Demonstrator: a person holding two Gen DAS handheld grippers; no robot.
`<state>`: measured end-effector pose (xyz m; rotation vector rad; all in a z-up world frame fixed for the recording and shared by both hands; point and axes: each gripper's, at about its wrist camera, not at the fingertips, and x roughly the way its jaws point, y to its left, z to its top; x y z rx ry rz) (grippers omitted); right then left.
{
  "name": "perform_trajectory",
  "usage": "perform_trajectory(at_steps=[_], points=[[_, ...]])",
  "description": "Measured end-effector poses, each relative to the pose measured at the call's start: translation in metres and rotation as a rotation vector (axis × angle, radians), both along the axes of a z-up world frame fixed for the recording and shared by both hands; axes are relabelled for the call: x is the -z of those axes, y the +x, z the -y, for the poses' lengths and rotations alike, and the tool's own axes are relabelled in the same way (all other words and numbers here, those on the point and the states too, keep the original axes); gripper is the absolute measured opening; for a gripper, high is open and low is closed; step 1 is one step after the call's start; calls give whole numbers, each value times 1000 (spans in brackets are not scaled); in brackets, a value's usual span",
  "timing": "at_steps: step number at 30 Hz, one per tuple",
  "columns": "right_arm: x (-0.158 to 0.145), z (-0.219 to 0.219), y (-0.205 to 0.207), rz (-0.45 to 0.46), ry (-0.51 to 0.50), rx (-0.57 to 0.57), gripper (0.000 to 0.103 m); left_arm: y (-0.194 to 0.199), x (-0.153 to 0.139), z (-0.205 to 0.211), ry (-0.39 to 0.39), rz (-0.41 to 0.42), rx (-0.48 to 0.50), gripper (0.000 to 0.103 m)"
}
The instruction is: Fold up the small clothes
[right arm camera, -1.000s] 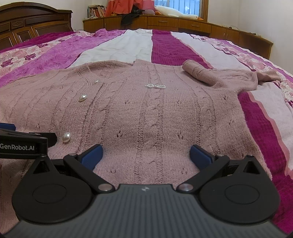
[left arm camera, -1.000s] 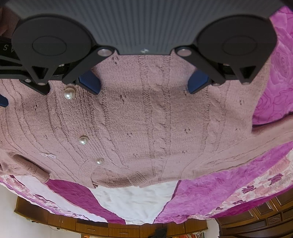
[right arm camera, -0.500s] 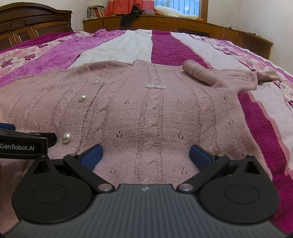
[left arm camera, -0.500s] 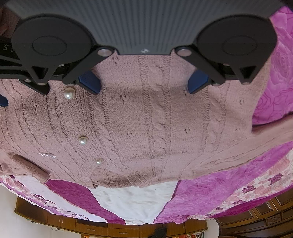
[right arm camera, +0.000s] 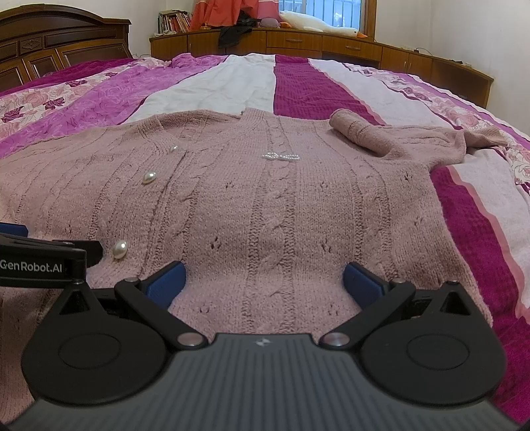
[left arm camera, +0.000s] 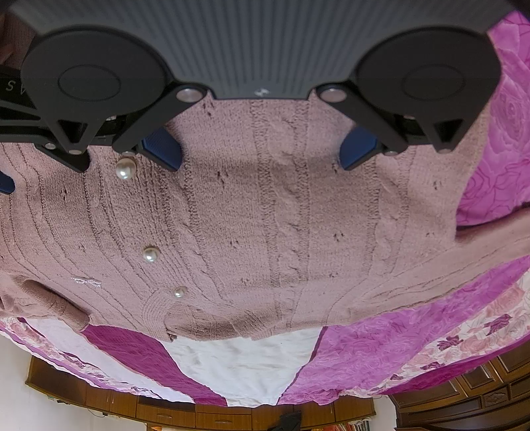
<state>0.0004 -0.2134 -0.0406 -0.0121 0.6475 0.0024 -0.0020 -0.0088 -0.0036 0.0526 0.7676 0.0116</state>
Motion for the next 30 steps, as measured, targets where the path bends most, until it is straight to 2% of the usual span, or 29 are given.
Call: perform_trajectory(at_steps=[30], points=[[-2,2,3,-19,20,4,103,3,-2,-2,-7,-17,-1,103]])
